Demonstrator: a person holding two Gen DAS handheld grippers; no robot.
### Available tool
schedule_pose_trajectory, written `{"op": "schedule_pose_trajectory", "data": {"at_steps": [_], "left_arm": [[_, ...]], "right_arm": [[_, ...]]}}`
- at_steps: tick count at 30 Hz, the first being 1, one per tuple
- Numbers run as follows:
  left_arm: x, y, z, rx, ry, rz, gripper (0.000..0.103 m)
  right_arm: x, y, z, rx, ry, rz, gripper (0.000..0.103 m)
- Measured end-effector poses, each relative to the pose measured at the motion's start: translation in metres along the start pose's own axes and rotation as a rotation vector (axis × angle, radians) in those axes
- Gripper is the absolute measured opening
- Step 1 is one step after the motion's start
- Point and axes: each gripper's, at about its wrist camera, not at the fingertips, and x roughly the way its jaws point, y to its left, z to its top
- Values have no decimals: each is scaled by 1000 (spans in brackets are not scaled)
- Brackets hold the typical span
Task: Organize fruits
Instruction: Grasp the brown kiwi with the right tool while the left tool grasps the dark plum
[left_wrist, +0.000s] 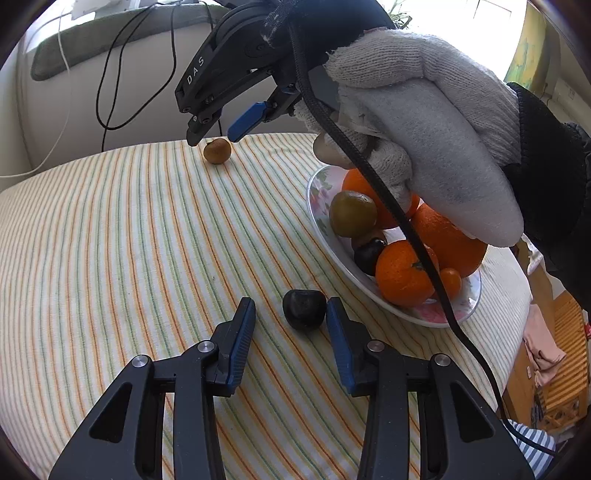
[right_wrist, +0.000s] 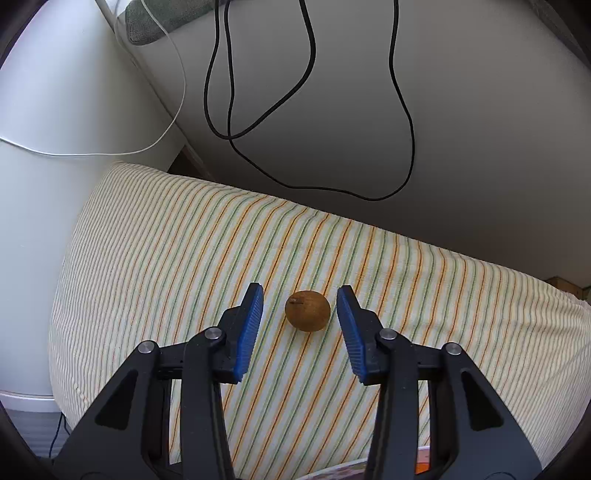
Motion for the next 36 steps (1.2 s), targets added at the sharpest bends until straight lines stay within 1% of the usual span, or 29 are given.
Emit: {"op": "schedule_pose_trajectory", "data": {"at_steps": [2,4,5,8,11,12,16,21,25,30,36], "left_arm": [[1,-1,0,5,1,-1,38],[3,-1,2,7,2,-3,36],[4,-1,2,7,1,-4,36],[7,-3,3,13,2,-2,35],[7,-7,2,20,3,-4,32],[8,-8,3,24,3,-7,28],[12,-17,4,46,6,-8,23],[16,-20,8,42,5,-10,22],[14,-18,8,39,1,-8,22],[4,-10,3,9,-14,-6,22],[-11,-7,1,-17,-42,-8,22]], "right_arm": [[4,1,0,-3,9,-6,43],[8,4,0,-6,16,-8,37],[9,4,0,-7,17,-10,36],[13,5,0,-4,25,-19,36],[17,7,1,-3,36,-22,33],[23,11,6,-6,39,-28,29],[27,12,6,-6,40,-27,28],[25,8,-1,-10,31,-26,28],[14,4,-4,-11,14,-17,28],[-4,1,-8,-16,-14,2,28],[-35,-1,-20,-44,-52,23,28]]}}
